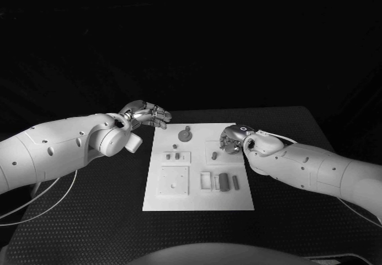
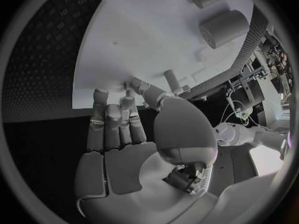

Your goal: Assemble the parts on the task board

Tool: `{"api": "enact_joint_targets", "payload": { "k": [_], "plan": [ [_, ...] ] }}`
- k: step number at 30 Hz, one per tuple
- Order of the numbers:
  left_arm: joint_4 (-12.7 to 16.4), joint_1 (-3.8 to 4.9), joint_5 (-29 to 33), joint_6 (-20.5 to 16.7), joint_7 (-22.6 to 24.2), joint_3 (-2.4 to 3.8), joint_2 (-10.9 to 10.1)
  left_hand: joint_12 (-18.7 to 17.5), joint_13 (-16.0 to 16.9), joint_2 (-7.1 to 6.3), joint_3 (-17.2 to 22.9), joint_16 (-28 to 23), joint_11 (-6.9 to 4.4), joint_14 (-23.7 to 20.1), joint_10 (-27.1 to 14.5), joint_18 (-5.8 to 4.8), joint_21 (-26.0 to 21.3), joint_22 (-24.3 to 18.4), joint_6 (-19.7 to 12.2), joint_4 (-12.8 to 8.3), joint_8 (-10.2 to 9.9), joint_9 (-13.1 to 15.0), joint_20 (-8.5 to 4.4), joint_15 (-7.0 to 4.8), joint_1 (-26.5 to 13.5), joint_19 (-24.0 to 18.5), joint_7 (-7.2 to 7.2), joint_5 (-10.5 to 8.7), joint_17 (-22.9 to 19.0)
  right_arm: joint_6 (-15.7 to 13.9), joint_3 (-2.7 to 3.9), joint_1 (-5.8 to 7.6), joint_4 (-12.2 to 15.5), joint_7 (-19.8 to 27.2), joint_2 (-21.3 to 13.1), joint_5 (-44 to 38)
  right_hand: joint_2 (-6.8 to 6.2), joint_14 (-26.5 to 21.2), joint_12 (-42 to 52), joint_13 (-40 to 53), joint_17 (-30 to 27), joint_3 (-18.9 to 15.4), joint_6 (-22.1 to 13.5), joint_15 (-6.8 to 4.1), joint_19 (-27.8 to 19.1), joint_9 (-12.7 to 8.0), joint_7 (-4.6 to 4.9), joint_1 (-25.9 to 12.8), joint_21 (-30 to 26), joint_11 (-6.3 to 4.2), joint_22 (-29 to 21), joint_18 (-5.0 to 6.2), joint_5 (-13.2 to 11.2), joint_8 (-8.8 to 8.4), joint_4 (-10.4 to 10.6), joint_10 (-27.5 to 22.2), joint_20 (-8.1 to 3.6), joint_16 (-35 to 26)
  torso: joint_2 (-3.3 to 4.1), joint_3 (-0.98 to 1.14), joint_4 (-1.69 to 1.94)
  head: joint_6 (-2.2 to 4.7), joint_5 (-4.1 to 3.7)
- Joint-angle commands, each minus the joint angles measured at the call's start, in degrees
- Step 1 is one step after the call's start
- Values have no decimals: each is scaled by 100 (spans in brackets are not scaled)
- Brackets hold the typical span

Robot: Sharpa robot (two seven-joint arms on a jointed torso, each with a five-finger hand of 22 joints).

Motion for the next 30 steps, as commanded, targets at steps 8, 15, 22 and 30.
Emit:
{"api": "enact_joint_targets", "payload": {
  "k": [8,15,22,30],
  "plan": [
    [26,7,8,63,21,3,9,-25,-12,-2,-8,-37,25,39,7,38,28,-11,-40,37,24,-8,-2,8,-63,16,-2,-13,13,464,-89,-108,-135,159,-21,-456,-14,80,58,-6,19,51,203,-42,122,-11,46,-121,74,-76,118,30,-34,70,5,105,-29,67,2,0,1,-5,-18],
    [31,7,8,72,20,3,11,-30,-17,-3,-7,-47,30,42,-4,39,29,-18,-56,38,18,-13,-2,8,-59,16,5,-13,25,300,-93,-108,-154,171,-14,-457,-11,135,97,-3,27,61,253,-62,177,1,24,-166,107,-99,115,30,-34,96,5,169,-63,95,3,-1,2,-2,-28],
    [34,7,6,73,18,3,4,-30,-19,-6,-8,-52,31,42,-7,38,29,-22,-59,37,18,-14,-2,8,-57,15,7,-13,31,-60,-91,-107,-65,187,-68,-339,-27,304,142,1,175,71,304,-90,253,25,-2,-197,147,-127,113,30,-34,129,3,242,-108,121,1,-1,-1,-5,-47],
    [52,7,5,69,13,2,-7,-28,-21,-7,-8,-60,32,44,-8,38,30,-28,-65,37,18,-15,-1,8,-54,16,9,-13,41,-481,-73,-85,61,211,-147,-256,-34,398,168,6,273,76,330,-102,286,43,-17,-201,163,-141,112,30,-34,149,2,277,-126,130,1,-2,0,-7,-48]
  ]
}}
